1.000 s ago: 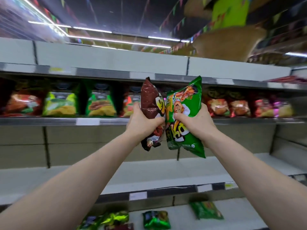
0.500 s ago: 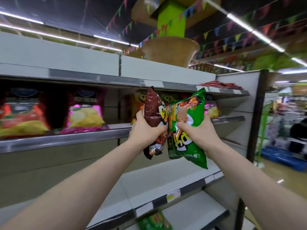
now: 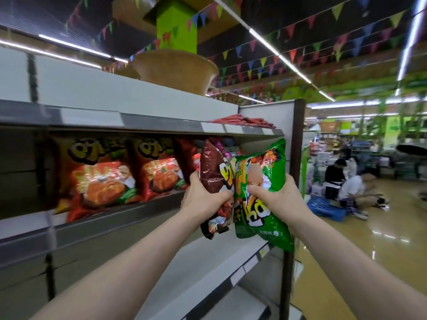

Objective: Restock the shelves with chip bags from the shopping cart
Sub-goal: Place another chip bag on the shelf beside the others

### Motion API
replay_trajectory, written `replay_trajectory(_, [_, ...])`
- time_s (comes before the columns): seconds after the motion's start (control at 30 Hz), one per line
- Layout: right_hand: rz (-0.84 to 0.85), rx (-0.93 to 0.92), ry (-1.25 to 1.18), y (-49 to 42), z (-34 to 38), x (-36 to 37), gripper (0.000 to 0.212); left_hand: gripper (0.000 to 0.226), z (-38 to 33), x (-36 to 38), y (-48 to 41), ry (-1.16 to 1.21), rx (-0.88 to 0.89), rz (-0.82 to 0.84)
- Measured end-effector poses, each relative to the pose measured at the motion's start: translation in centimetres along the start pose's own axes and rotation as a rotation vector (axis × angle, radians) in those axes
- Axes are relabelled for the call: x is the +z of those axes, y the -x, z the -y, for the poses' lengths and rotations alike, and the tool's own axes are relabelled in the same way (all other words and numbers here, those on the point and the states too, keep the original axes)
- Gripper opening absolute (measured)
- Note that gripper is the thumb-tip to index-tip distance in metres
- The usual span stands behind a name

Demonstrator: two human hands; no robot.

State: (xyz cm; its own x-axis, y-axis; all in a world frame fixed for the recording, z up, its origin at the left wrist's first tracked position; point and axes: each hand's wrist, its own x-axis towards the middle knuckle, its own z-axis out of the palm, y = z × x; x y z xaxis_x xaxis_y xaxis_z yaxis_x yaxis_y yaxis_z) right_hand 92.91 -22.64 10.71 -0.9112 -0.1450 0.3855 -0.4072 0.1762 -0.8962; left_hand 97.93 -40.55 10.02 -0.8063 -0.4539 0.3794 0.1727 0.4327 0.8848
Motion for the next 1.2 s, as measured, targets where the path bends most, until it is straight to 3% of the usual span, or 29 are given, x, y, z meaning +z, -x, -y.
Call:
replay_trajectory(0.1, [0.007, -0.013, -0.015, -3.0, -2.1, -3.1, 0.062, 0.084, 0.2, 4.4, -2.6, 0.049, -0.033, 0.042])
replay_trajectory(0.27, [0.041, 0.031, -0.014, -8.7, -6.0, -7.6, 0.075, 0.093, 0.6, 12.0, -6.7, 0.141, -0.088, 0.056])
replay_trajectory(0.43, [0.152, 0.047, -0.01, -15.3, -8.2, -12.2, 0.088, 0.073, 0.2, 18.4, -10.5, 0.338, -0.253, 0.015])
replay_trajectory(0.5, [0.21, 0.068, -0.044, -17.7, -8.9, -13.6, 0.083, 0.064, 0.1, 20.3, -12.1, 0.388, -0.304, -0.013])
replay_trajectory(0.57, [0.277, 0.08, -0.127, -19.7, -9.5, -14.4, 0.063, 0.065, 0.1, 22.0, -13.9, 0.427, -0.329, -0.024])
replay_trajectory(0.67, [0.326, 0.116, -0.201, -22.9, -10.9, -15.2, 0.074, 0.072, 0.1, 23.7, -16.5, 0.441, -0.34, -0.05])
replay_trajectory(0.8, [0.406, 0.187, -0.27, -26.8, -12.2, -15.8, 0.041, 0.051, 0.4, 24.9, -20.6, 0.461, -0.34, -0.089])
replay_trajectory(0.9, [0.451, 0.253, -0.275, -29.4, -13.4, -15.4, 0.052, 0.059, 0.8, 25.8, -23.5, 0.412, -0.343, -0.116])
replay_trajectory(1.03, [0.468, 0.281, -0.302, -33.6, -14.1, -14.5, 0.043, 0.062, 0.7, 27.2, -26.8, 0.403, -0.352, -0.152])
replay_trajectory(1.13, [0.525, 0.275, -0.318, -36.7, -14.1, -13.6, 0.043, 0.037, 0.8, 27.6, -29.4, 0.373, -0.341, -0.21])
replay_trajectory(1.2, [0.568, 0.271, -0.328, -38.6, -14.1, -12.8, 0.043, 0.034, 1.0, 27.3, -30.9, 0.375, -0.342, -0.257])
